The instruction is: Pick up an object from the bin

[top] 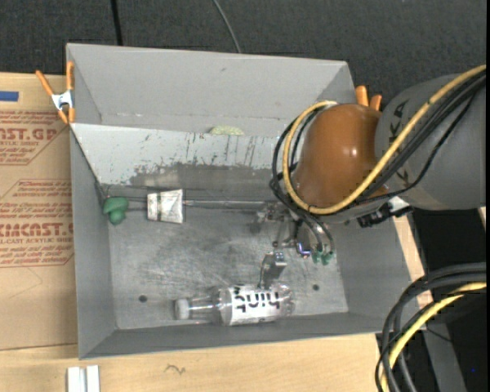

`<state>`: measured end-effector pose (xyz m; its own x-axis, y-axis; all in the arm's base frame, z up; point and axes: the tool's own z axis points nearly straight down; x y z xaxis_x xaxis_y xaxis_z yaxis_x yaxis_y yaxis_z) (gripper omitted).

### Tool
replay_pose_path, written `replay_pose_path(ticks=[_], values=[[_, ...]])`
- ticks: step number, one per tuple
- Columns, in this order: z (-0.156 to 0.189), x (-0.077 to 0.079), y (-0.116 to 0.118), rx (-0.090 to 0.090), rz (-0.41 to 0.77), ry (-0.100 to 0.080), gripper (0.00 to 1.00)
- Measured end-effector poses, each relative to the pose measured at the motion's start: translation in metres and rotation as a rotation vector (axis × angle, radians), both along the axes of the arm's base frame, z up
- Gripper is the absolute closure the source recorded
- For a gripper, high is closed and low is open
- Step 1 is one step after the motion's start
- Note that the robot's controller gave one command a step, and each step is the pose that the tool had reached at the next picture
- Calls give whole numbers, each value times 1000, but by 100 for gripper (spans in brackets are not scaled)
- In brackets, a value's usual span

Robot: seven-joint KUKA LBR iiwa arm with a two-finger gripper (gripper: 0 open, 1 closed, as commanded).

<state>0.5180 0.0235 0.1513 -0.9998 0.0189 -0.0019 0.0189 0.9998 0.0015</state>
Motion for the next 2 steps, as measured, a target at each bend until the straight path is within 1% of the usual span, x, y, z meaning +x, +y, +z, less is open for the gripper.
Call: replay_pose_path(ticks=[1, 2], values=[[-1, -7, -22, -1, -75, 2, 0], [-7, -16, -42, -1, 207, 1, 0]])
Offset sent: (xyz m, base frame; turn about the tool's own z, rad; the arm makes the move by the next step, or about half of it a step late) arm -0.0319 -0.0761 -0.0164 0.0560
